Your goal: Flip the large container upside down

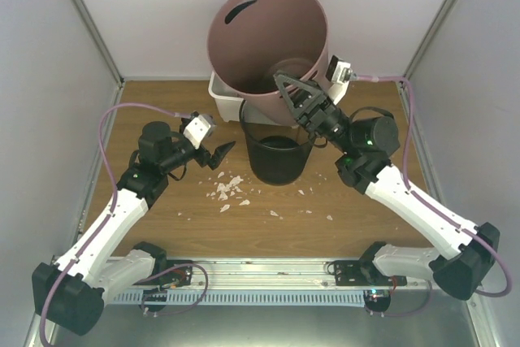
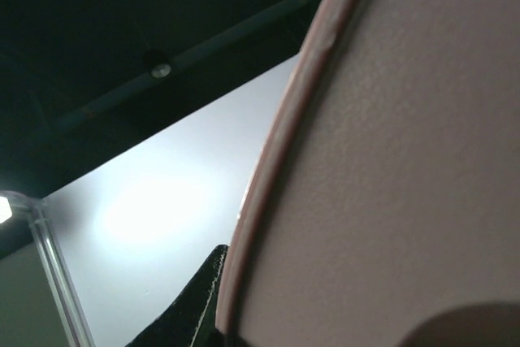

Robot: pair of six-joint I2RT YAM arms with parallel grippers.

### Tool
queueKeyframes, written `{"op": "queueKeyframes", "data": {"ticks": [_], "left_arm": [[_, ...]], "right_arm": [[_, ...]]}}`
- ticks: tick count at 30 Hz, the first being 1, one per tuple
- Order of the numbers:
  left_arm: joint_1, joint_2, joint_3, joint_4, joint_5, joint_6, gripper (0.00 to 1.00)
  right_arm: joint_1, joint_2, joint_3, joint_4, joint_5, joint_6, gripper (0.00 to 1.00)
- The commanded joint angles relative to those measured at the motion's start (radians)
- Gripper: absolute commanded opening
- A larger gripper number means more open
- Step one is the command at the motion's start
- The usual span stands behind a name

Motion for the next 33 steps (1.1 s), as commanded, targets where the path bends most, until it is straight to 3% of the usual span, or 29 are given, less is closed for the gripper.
{"op": "queueKeyframes", "data": {"ticks": [1,8,14,21,28,33], "left_arm": [[-0.007,-0.006,0.032,0.039,-0.004,0.014,0.99],[-0.007,-0.005,0.039,0.038,-0.003,0.013,0.99],[-0.008,-0.001,0.054,0.039,0.001,0.008,0.99],[-0.01,0.012,0.079,0.036,0.007,0.01,0.99],[-0.01,0.033,0.087,0.041,0.011,-0.001,0.99],[-0.013,0.031,0.089,0.042,0.004,0.007,0.99]], "right_arm": [[0.001,-0.005,0.115,0.101,-0.075,-0.093,0.04],[0.001,-0.012,0.175,0.048,-0.113,-0.151,0.01],[0.001,-0.055,0.29,-0.223,-0.083,-0.369,0.01],[0.001,-0.118,0.422,-0.591,0.108,-0.665,0.0],[0.001,-0.139,0.481,-0.773,0.262,-0.805,0.01],[0.001,-0.14,0.483,-0.906,0.455,-0.893,0.01]]}}
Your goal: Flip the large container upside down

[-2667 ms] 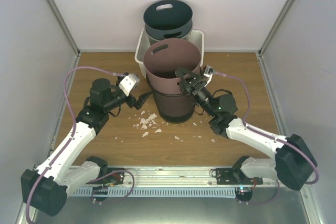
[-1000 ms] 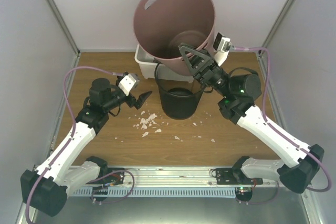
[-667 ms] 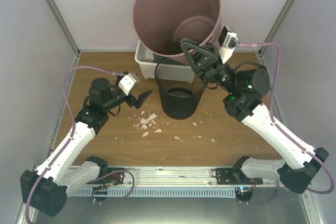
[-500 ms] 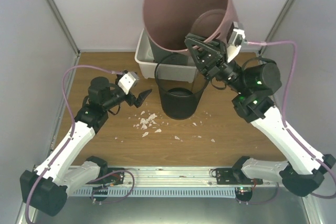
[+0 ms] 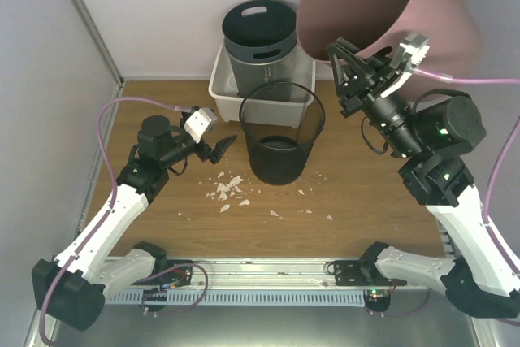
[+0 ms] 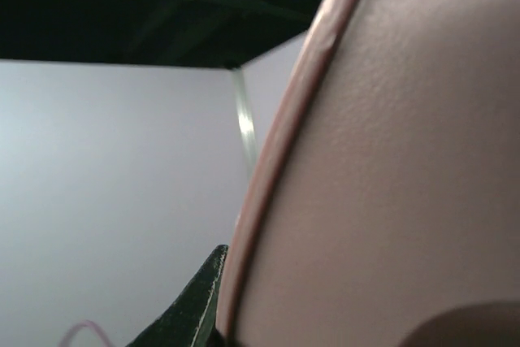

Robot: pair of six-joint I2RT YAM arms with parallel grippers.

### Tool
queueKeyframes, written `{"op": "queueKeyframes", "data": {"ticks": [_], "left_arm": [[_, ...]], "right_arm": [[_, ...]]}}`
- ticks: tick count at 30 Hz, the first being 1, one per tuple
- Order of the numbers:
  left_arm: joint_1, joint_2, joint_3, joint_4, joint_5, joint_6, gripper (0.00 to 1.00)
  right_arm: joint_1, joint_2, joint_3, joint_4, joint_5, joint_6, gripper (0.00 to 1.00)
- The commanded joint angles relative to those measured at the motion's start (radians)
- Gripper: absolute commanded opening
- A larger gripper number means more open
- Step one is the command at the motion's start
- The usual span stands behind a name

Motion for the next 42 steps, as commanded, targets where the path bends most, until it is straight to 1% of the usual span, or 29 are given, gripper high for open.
{"op": "queueKeyframes", "data": {"ticks": [1,3,7,13,21,25,29,31,34,37,39,42], "left_arm": [[-0.01,0.0,0.029,0.043,-0.002,0.008,0.99],[-0.01,-0.001,0.029,0.045,-0.005,0.011,0.99],[-0.01,0.002,0.029,0.049,-0.003,0.012,0.99],[-0.01,0.003,0.015,0.058,0.0,0.015,0.99],[-0.011,0.01,0.003,0.062,0.003,0.015,0.99],[-0.01,0.004,0.001,0.063,-0.005,0.036,0.99],[-0.01,0.004,0.008,0.062,-0.019,0.054,0.99],[-0.011,0.005,0.012,0.062,-0.022,0.064,0.99],[-0.01,0.008,0.022,0.062,-0.036,0.091,0.99],[-0.008,0.015,0.047,0.058,-0.076,0.123,0.99],[-0.006,0.021,0.081,0.045,-0.098,0.155,0.99],[-0.004,0.013,0.092,0.041,-0.101,0.176,0.99]], "right_arm": [[0.002,0.003,0.016,-0.124,0.203,-0.172,0.01],[0.001,0.004,0.002,-0.149,0.261,-0.185,0.01],[0.001,0.01,-0.037,-0.172,0.328,-0.203,0.01],[-0.014,0.051,-0.053,-0.285,0.576,-0.265,0.0],[-0.071,0.172,0.005,-0.456,0.696,-0.225,0.0],[-0.188,0.247,0.035,-0.564,0.679,-0.203,0.01],[-0.341,0.309,0.026,-0.623,0.598,-0.201,0.0],[-0.394,0.346,0.036,-0.642,0.569,-0.212,0.01],[-0.44,0.434,0.092,-0.702,0.568,-0.242,0.01],[-0.458,0.532,0.155,-0.761,0.578,-0.271,0.01],[-0.465,0.645,0.201,-0.779,0.63,-0.325,0.0],[-0.485,0.754,0.256,-0.835,0.687,-0.38,0.0]]}}
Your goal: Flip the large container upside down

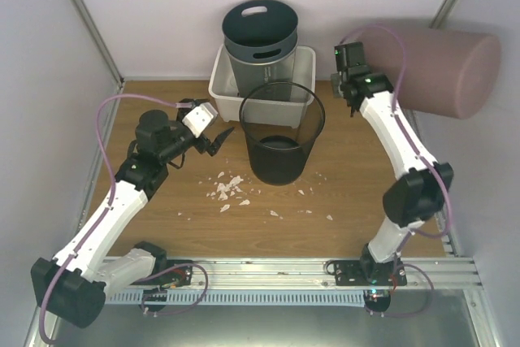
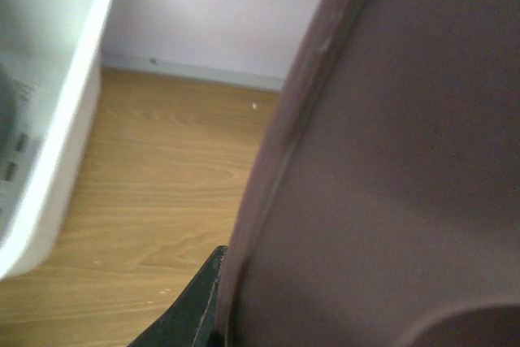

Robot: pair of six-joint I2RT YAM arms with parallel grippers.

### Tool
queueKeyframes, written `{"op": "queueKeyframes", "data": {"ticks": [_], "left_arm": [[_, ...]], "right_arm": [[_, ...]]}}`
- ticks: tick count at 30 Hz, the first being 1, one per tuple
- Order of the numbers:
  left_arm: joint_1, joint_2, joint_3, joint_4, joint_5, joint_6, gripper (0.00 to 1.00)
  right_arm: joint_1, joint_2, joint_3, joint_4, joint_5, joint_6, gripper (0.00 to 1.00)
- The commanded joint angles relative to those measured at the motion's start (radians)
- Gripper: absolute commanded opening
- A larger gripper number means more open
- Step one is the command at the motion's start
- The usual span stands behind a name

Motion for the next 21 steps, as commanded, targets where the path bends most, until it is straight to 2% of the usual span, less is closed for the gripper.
{"op": "queueKeyframes", "data": {"ticks": [1,6,13,21], "left_arm": [[-0.001,-0.012,0.042,0.043,-0.03,0.057,0.99],[0.004,-0.036,0.005,0.062,-0.032,0.06,0.99],[0.016,-0.049,-0.031,0.108,-0.025,0.067,0.99],[0.056,-0.052,-0.05,0.136,0.008,0.066,0.99]], "right_arm": [[-0.036,0.148,0.09,-0.098,0.114,-0.163,0.01],[-0.071,0.27,0.157,-0.144,0.125,-0.23,0.01],[-0.151,0.326,0.124,-0.129,0.089,-0.244,0.0],[-0.162,0.429,0.116,-0.125,0.12,-0.266,0.01]]}}
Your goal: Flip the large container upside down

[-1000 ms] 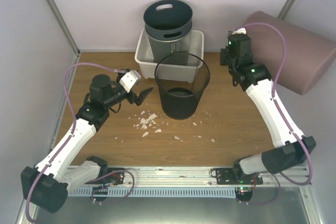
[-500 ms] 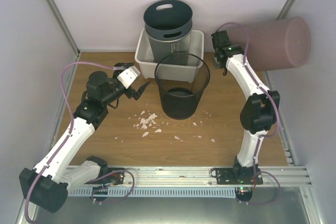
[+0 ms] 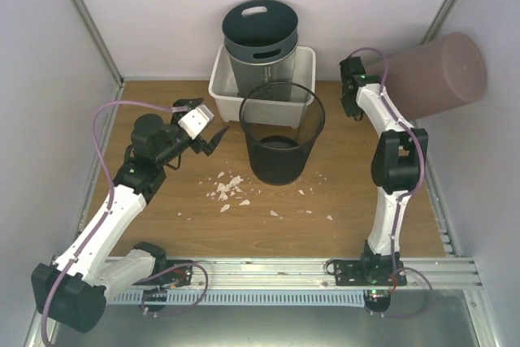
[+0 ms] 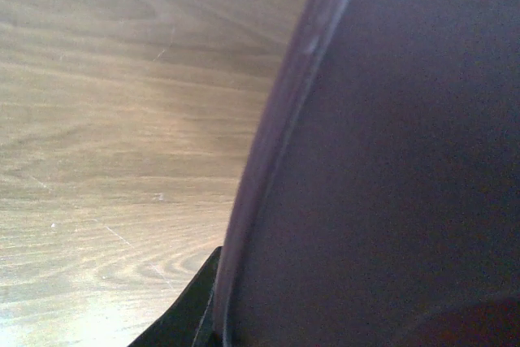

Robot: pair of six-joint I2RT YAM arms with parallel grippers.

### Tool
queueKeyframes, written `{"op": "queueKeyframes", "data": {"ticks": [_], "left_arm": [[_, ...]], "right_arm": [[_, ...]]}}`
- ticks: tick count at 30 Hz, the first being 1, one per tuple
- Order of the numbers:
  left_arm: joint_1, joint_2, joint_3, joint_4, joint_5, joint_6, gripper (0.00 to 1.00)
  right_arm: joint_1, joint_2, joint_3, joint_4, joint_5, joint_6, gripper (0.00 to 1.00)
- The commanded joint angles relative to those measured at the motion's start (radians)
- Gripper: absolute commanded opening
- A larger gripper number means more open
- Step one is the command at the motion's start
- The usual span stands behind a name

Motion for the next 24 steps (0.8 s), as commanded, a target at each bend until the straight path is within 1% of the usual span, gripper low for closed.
{"op": "queueKeyframes", "data": {"ticks": [1,4,13,24], "left_arm": [[0.03,-0.02,-0.02,0.085,0.034,0.004,0.99],[0.045,-0.014,-0.031,0.094,0.064,0.002,0.99],[0.073,0.016,-0.063,0.134,0.112,-0.017,0.99],[0.108,0.051,-0.072,0.152,0.15,-0.033,0.99]], "right_arm": [[0.004,0.051,0.006,0.017,0.079,-0.064,0.0],[0.003,0.07,-0.006,0.032,0.103,-0.075,0.01],[0.004,0.144,-0.02,0.04,0.11,-0.077,0.01],[0.03,0.262,0.072,0.031,0.146,-0.08,0.01]]}}
